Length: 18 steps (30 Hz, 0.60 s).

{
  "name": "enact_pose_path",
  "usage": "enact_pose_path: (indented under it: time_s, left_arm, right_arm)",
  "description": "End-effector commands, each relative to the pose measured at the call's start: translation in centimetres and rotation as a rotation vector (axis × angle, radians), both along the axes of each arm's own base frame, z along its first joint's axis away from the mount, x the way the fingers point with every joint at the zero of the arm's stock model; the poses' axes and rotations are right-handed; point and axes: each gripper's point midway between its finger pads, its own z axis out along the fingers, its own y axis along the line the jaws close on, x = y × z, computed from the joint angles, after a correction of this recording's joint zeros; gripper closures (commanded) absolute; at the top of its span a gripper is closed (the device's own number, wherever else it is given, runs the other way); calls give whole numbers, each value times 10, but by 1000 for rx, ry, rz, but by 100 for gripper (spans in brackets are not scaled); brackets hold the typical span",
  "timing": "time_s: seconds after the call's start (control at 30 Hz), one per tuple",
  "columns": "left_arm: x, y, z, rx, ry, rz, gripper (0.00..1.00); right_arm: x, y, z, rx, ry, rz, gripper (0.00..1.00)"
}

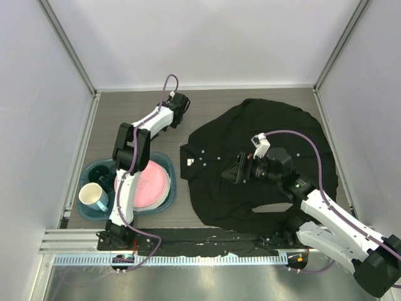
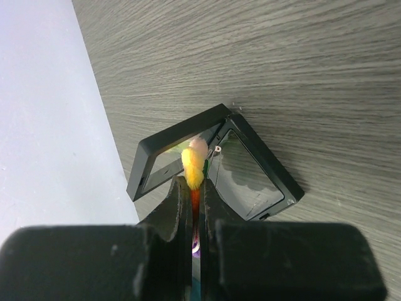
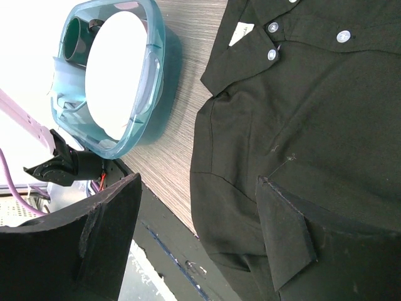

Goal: Remove the brooch from the garment

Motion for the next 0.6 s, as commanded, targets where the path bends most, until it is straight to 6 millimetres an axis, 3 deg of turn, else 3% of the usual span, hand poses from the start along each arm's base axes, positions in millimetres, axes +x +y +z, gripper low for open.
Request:
enact_pose_path:
  time_s: [0.0, 0.57]
  left_arm:
    - [14, 5, 12, 9, -51, 14, 100]
    - [14, 7, 5, 33, -40, 27, 97]
  right_arm:
    - [4, 4, 12, 25, -41, 21, 21]
    - [1, 4, 12, 43, -30, 31, 21]
